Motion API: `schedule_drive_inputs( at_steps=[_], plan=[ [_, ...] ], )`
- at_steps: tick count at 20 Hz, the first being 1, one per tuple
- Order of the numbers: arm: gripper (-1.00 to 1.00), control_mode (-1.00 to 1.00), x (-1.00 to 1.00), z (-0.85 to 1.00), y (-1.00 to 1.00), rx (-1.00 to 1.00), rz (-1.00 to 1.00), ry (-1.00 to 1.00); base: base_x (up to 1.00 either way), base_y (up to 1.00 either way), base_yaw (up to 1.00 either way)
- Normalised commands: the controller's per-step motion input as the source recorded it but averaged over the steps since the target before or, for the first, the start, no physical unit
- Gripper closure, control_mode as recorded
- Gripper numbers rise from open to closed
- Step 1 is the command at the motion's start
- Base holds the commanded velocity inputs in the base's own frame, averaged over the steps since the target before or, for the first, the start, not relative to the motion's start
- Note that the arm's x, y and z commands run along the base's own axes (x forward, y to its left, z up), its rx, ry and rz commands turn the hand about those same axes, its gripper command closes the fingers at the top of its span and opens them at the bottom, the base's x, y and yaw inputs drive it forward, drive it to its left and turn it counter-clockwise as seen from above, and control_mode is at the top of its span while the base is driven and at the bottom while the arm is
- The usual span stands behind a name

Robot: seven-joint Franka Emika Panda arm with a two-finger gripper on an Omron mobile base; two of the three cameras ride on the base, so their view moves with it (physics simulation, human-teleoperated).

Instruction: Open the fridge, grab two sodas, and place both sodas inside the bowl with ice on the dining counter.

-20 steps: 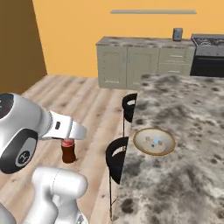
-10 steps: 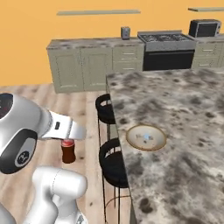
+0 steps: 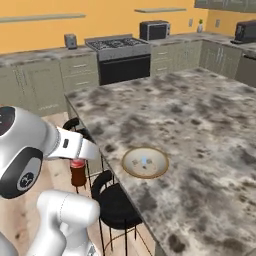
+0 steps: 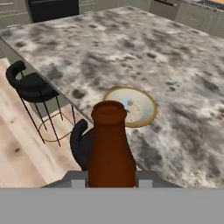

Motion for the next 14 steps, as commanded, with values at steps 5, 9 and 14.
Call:
schedule_drive_inputs(
  at_steps=[5, 9, 14],
  plan=[
    [1.00, 1.00, 0.00, 0.00, 0.00, 0.00, 0.00, 0.00, 0.58, 0.33, -0.61],
    [1.00, 1.00, 0.00, 0.00, 0.00, 0.00, 0.00, 0.00, 0.52, 0.34, -0.62],
    [1.00, 1.00, 0.00, 0.00, 0.00, 0.00, 0.00, 0.00, 0.75, 0.26, -0.55]
  ],
)
